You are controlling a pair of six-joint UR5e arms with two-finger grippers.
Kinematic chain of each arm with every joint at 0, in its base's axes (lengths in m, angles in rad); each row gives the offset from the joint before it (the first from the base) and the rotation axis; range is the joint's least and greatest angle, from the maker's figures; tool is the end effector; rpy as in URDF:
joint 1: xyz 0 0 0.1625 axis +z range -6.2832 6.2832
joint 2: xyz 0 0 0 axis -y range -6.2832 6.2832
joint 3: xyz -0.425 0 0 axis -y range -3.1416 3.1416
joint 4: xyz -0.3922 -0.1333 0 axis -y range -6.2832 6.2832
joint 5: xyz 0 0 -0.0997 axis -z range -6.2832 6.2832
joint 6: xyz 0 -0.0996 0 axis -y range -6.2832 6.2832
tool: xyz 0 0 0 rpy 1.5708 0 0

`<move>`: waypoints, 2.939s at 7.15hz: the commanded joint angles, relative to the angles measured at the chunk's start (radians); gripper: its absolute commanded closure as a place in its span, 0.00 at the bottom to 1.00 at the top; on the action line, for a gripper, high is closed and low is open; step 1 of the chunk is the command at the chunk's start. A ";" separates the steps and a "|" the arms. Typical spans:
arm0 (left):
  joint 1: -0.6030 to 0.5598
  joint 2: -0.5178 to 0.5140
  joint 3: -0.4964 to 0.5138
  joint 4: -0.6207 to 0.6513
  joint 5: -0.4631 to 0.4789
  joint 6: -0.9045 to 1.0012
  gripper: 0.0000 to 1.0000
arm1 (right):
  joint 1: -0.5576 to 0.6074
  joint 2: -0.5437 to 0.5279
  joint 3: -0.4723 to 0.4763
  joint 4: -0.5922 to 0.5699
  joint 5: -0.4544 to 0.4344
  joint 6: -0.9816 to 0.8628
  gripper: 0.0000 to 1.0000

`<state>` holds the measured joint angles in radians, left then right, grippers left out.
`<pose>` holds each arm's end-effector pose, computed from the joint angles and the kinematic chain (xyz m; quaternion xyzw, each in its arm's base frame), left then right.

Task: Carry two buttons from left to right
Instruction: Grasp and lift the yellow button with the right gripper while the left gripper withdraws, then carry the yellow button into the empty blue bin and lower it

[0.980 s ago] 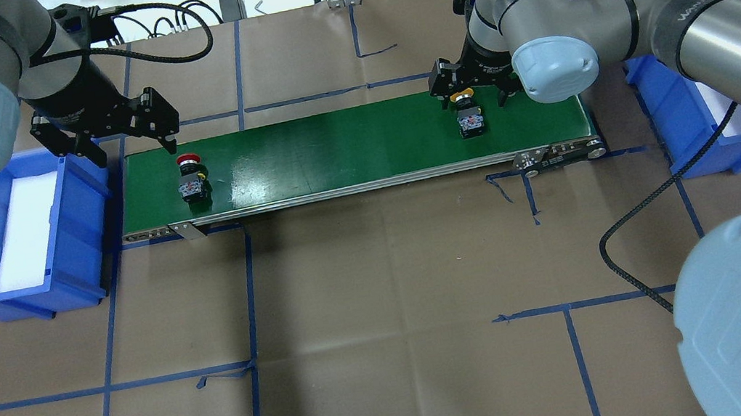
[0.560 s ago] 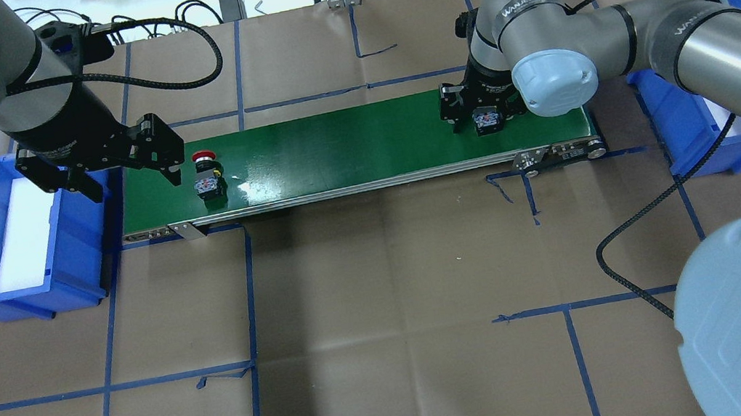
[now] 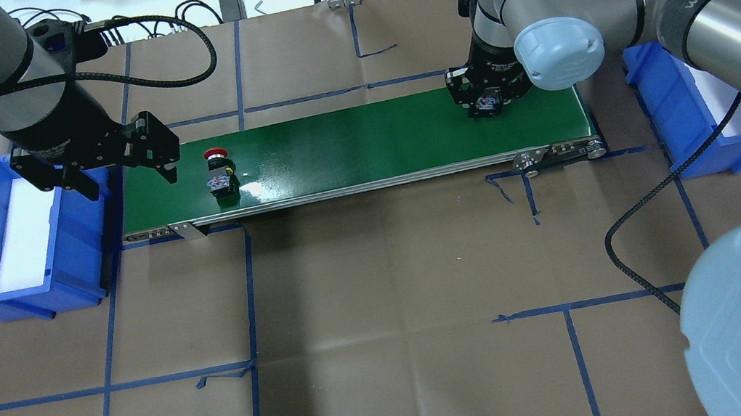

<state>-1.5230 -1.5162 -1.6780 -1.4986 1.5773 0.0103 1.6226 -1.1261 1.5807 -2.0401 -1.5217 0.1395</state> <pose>-0.1100 -0.4759 0.4686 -0.0188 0.9998 -0.0097 0.0035 0.1710 -0.6283 0.2759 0.0436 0.9987 -0.0050 0.0251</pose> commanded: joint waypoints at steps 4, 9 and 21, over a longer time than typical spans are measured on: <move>-0.005 0.001 0.000 0.000 -0.007 -0.012 0.00 | -0.312 -0.112 -0.252 0.330 -0.043 -0.438 0.94; -0.008 -0.001 0.000 0.000 -0.007 -0.012 0.00 | -0.576 -0.019 -0.202 0.314 -0.028 -0.941 0.95; -0.008 0.002 -0.003 -0.002 -0.007 -0.012 0.00 | -0.627 -0.023 0.168 -0.014 -0.037 -0.934 0.34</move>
<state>-1.5309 -1.5141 -1.6812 -1.5002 1.5713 -0.0015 0.9955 -1.1497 1.7466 -2.0522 -1.5615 -0.7938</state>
